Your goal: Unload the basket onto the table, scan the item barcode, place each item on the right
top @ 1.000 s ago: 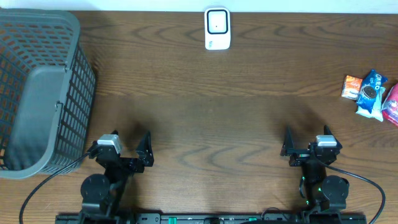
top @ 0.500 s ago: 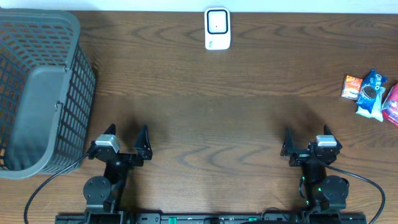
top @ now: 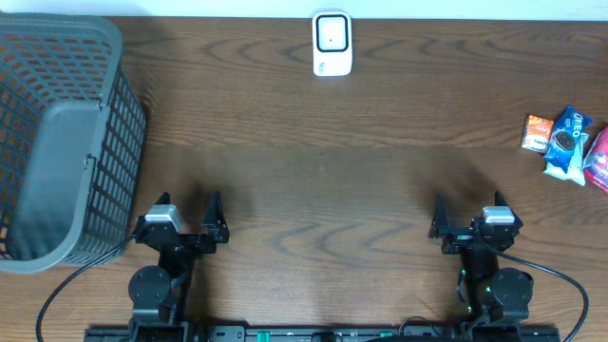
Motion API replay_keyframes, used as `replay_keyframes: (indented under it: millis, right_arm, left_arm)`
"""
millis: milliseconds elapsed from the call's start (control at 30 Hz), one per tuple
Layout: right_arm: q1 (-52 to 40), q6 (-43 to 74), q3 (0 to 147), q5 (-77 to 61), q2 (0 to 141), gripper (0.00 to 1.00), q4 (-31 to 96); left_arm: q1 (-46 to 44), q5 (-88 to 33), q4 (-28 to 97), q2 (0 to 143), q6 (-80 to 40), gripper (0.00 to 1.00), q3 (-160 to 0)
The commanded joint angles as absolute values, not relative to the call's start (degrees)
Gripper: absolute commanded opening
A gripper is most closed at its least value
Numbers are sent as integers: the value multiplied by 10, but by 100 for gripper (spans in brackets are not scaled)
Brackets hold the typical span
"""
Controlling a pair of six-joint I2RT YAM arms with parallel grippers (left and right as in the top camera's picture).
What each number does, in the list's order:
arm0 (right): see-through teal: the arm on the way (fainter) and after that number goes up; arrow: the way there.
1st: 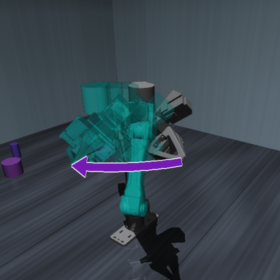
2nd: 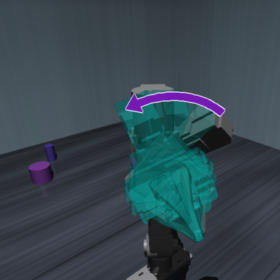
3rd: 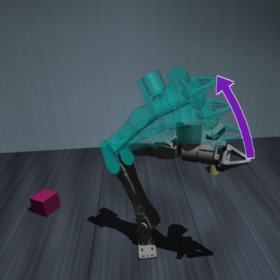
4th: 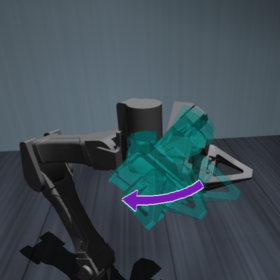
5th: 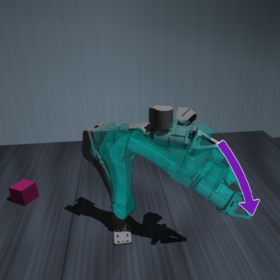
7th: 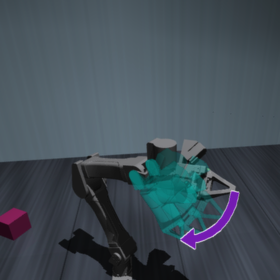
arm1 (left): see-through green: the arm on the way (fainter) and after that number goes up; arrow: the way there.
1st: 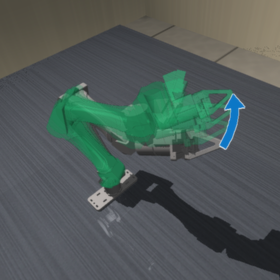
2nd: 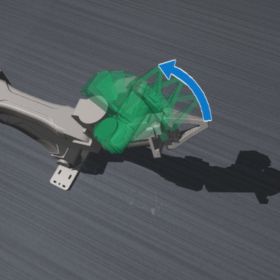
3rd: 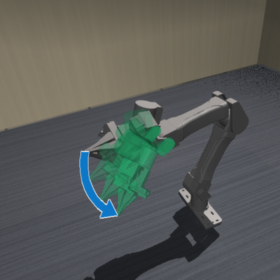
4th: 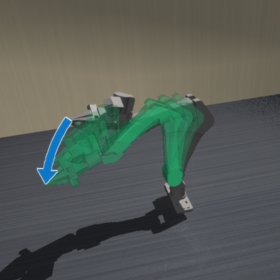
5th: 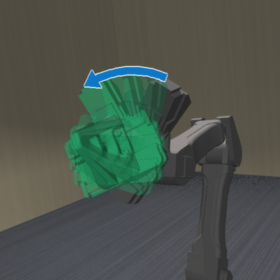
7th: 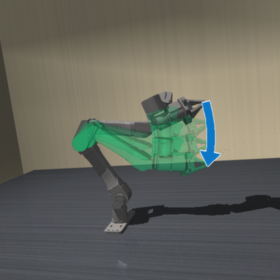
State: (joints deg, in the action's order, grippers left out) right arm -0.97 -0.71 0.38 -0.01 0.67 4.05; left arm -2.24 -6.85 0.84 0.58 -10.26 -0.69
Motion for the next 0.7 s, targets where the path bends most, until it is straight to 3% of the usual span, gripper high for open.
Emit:
replay_keyframes:
  millis: [0,200,667]
  right_arm:
    - [-12,-14,3,5,3,99,43]
    - [-12,-14,3,5,3,99,43]
    - [-12,-14,3,5,3,99,43]
  left_arm:
    - [-19,-69,36,1,-29,98,-2]
    - [-19,-67,37,1,27,98,-2]
    - [-19,-53,39,1,16,98,-2]
